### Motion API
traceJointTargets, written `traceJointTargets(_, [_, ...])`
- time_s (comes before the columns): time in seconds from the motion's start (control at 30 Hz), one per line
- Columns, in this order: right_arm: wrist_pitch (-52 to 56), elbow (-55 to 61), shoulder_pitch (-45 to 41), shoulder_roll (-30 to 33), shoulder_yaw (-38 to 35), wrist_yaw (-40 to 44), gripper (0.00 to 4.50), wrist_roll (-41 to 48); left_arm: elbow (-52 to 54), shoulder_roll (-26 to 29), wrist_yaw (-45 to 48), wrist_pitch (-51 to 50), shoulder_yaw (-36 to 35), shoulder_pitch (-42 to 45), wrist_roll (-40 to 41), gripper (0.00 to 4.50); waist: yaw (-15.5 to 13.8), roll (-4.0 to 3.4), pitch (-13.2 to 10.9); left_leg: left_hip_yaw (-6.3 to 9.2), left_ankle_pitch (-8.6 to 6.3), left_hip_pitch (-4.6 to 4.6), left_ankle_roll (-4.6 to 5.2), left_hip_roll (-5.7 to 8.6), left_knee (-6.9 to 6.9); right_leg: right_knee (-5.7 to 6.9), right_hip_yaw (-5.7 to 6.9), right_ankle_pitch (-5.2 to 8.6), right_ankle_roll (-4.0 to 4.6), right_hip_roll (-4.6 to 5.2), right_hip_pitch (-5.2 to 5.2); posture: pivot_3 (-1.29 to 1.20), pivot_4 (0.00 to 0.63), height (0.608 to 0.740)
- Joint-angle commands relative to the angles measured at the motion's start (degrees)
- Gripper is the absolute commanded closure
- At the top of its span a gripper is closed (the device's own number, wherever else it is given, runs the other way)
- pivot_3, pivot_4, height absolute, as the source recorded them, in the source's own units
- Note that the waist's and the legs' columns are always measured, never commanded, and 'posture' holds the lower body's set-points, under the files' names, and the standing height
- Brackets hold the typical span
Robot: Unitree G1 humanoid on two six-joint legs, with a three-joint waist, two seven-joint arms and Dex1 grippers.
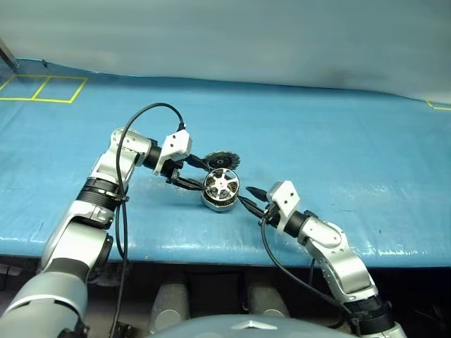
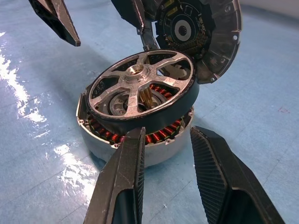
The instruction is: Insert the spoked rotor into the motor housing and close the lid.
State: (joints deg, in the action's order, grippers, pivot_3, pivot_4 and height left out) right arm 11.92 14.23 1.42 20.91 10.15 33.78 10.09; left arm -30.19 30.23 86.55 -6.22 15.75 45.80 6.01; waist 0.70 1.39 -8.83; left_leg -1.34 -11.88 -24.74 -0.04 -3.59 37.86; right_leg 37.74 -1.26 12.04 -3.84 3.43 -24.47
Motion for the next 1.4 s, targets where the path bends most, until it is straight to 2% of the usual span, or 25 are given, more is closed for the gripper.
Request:
traceJointTargets(0.03, [0.60, 3.28, 0.02, 1.15, -1.19, -0.37, 2.89, -0.26, 3.96, 1.61, -1.39, -0.31, -3.14, -2.41, 2.19, 1.26, 0.13, -0.01, -0.01, 0.00, 0.00, 0.00, 0.00, 0.00, -0.01, 0.00, 0.00, 0.00, 0.00, 0.00, -0.01, 0.00, 0.150, 0.740])
traceJointTargets(0.33, [3.66, 9.10, -1.31, 3.31, -1.24, -1.77, 2.89, -1.71, 16.10, 2.61, -7.96, -3.26, -7.05, -15.04, 5.78, 1.26, 0.06, -0.03, -0.02, -0.02, 0.00, 0.02, 0.00, -0.01, -0.06, -0.02, -0.01, 0.02, 0.03, 0.02, -0.02, 0.00, 0.150, 0.740])
traceJointTargets(0.6, [2.93, 6.37, -8.24, 0.78, 4.63, -1.41, 2.89, -5.19, 26.00, 1.48, -16.01, -5.33, -10.68, -24.96, 9.40, 1.26, -0.02, -0.04, -0.02, -0.01, 0.00, 0.05, -0.01, -0.02, -0.05, -0.01, 0.01, 0.02, 0.03, 0.02, -0.02, 0.00, 0.150, 0.740])
traceJointTargets(0.87, [1.23, -0.68, -13.77, -1.51, 9.72, -1.43, 2.89, -10.06, 29.72, 1.74, -20.00, -6.01, -13.60, -29.99, 13.15, 1.26, -0.06, -0.05, -0.03, -0.02, 0.00, 0.03, -0.01, -0.01, -0.09, -0.04, 0.01, 0.02, 0.03, 0.03, -0.02, 0.00, 0.150, 0.740])
traceJointTargets(1.3, [-1.02, -4.15, -14.30, -1.33, 10.91, -2.35, 2.89, -15.84, 31.11, 2.16, -22.48, -6.13, -14.33, -32.91, 14.41, 1.26, 0.02, -0.05, -0.03, -0.03, 0.00, 0.08, -0.01, -0.02, -0.15, -0.06, 0.02, 0.02, 0.04, 0.03, -0.04, 0.00, 0.150, 0.740])
traceJointTargets(1.4, [-1.55, -4.58, -14.37, -1.79, 10.63, -2.45, 3.51, -16.08, 31.19, 2.34, -22.76, -6.05, -14.33, -32.97, 14.38, 1.22, 0.04, -0.05, -0.03, -0.03, 0.00, 0.09, -0.02, -0.02, -0.15, -0.06, 0.02, 0.02, 0.05, 0.03, -0.03, 0.00, 0.150, 0.740])
